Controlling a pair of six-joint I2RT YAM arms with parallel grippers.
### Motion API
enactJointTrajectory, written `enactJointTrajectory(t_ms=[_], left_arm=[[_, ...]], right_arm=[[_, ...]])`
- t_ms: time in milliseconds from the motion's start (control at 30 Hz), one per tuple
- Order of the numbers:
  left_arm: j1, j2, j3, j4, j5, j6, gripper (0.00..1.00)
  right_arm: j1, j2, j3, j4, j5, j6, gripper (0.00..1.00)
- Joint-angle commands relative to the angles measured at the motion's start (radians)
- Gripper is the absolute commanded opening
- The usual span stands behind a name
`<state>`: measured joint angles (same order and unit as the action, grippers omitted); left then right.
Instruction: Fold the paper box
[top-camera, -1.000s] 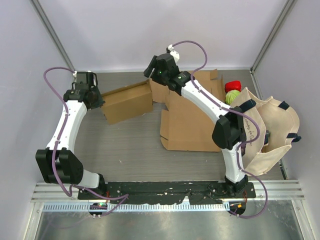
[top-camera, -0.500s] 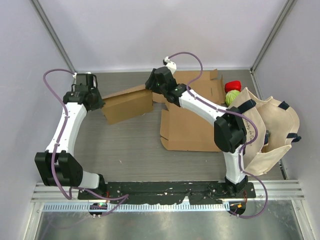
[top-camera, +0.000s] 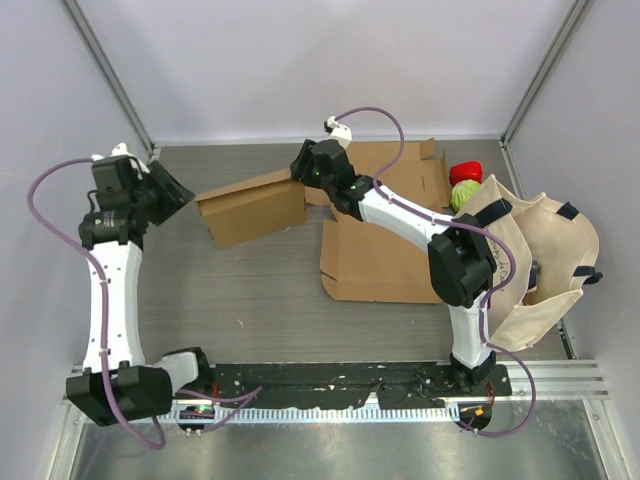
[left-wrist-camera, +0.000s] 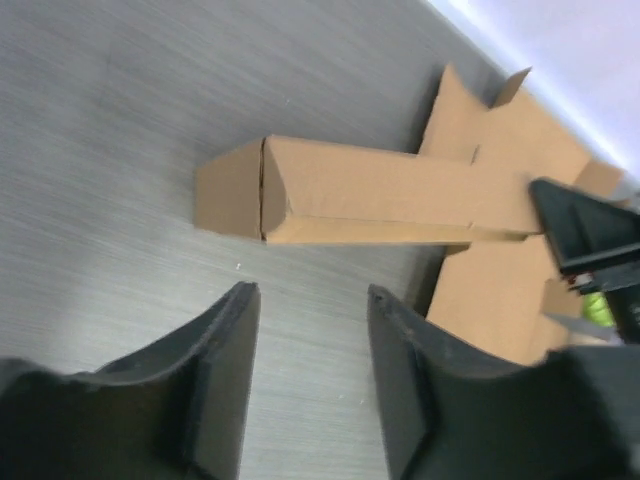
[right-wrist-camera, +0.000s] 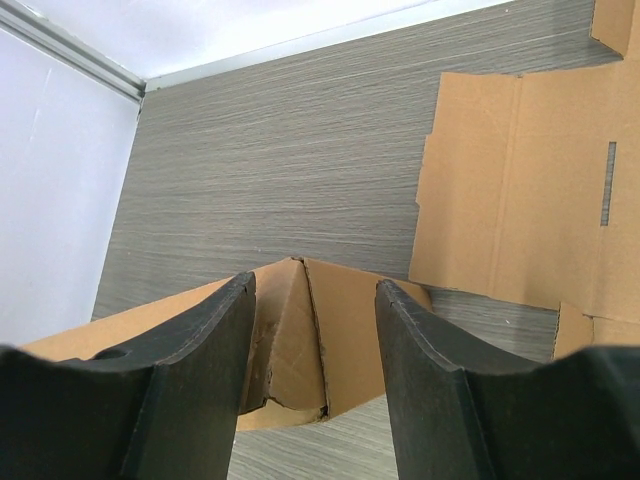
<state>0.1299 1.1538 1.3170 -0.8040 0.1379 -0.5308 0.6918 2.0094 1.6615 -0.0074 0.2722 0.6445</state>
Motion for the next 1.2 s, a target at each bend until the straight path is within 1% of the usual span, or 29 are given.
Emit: enactJointTrajectory(t_ms=[0,33,67,100,133,167,200,233,300,367,400,433,533,600,667,733,767,800,833,867,900,933,1000,1033,1100,1133,1167], left_arm=[[0.137,0.131,0.028,0.149,0.398,-0.161,0.42],[0.149,0.158,0.022,0.179,0.440,-0.210,0.29],[0.161,0.179,0.019,0.236,0.465,-0.234,0.24],[0.165,0.214,0.018,0.262,0.520,-0.254,0.20],[0.168,0.225,0.013,0.294,0.540,-0.299,0.15],[0.171,0.233,0.010,0.357,0.548,-0.314,0.13],[0.169,0.244,0.005,0.377,0.546,-0.325,0.11],[0.169,0.254,-0.002,0.397,0.548,-0.343,0.11],[0.169,0.271,-0.012,0.422,0.539,-0.339,0.10],[0.169,0.290,-0.062,0.440,0.558,-0.337,0.07],[0.169,0.291,-0.088,0.445,0.559,-0.336,0.06],[0.171,0.287,-0.148,0.450,0.557,-0.334,0.05],[0.172,0.259,-0.241,0.408,0.519,-0.282,0.04],[0.172,0.242,-0.298,0.413,0.490,-0.264,0.04],[0.174,0.239,-0.318,0.401,0.451,-0.250,0.04],[0.183,0.253,-0.302,0.378,0.456,-0.230,0.04],[0.183,0.251,-0.280,0.365,0.456,-0.219,0.04],[0.183,0.248,-0.235,0.352,0.442,-0.204,0.05],[0.183,0.247,-0.211,0.318,0.436,-0.195,0.08],[0.185,0.245,-0.188,0.301,0.430,-0.187,0.11],[0.183,0.242,-0.153,0.287,0.431,-0.181,0.13],[0.183,0.235,-0.142,0.273,0.442,-0.178,0.21],[0.183,0.225,-0.124,0.273,0.462,-0.178,0.33],[0.182,0.218,-0.118,0.263,0.474,-0.175,0.45],[0.183,0.207,-0.108,0.246,0.471,-0.167,0.54],[0.183,0.192,-0.113,0.243,0.459,-0.164,0.57],[0.183,0.187,-0.120,0.247,0.460,-0.164,0.56]], right_arm=[[-0.003,0.011,0.001,-0.011,-0.013,-0.029,0.56],[-0.003,0.011,0.000,-0.005,-0.016,-0.029,0.56],[-0.003,0.011,-0.003,-0.002,-0.021,-0.031,0.55],[-0.003,0.011,-0.006,0.000,-0.025,-0.034,0.54],[-0.003,0.011,-0.008,0.001,-0.033,-0.034,0.52],[-0.003,0.012,-0.008,0.001,-0.039,-0.035,0.50],[-0.003,0.014,-0.008,0.001,-0.044,-0.037,0.46],[-0.003,0.017,-0.006,0.003,-0.045,-0.037,0.43],[-0.003,0.018,-0.009,0.030,-0.051,-0.036,0.43],[-0.005,0.020,-0.020,0.040,-0.059,-0.034,0.43],[-0.008,0.020,-0.026,0.043,-0.064,-0.034,0.43],[-0.009,0.019,-0.034,0.050,-0.068,-0.031,0.43],[-0.028,0.008,-0.089,0.096,-0.100,-0.013,0.46],[-0.043,0.011,-0.121,0.116,-0.134,-0.003,0.48],[-0.051,0.018,-0.117,0.124,-0.172,-0.017,0.51],[-0.067,0.012,-0.109,0.122,-0.238,-0.031,0.54],[-0.077,0.005,-0.106,0.127,-0.258,-0.040,0.58],[-0.095,-0.010,-0.100,0.132,-0.308,-0.043,0.59],[-0.106,-0.014,-0.089,0.132,-0.385,-0.043,0.61],[-0.115,-0.015,-0.060,0.127,-0.427,-0.046,0.63],[-0.127,-0.017,-0.043,0.123,-0.477,-0.049,0.63],[-0.152,-0.018,-0.033,0.126,-0.554,-0.052,0.63],[-0.172,-0.018,-0.011,0.130,-0.622,-0.066,0.64],[-0.188,-0.014,-0.006,0.135,-0.648,-0.071,0.64],[-0.201,-0.003,-0.003,0.141,-0.734,-0.072,0.64],[-0.207,0.005,-0.006,0.159,-0.767,-0.068,0.63],[-0.215,0.018,-0.031,0.178,-0.807,-0.063,0.63]])
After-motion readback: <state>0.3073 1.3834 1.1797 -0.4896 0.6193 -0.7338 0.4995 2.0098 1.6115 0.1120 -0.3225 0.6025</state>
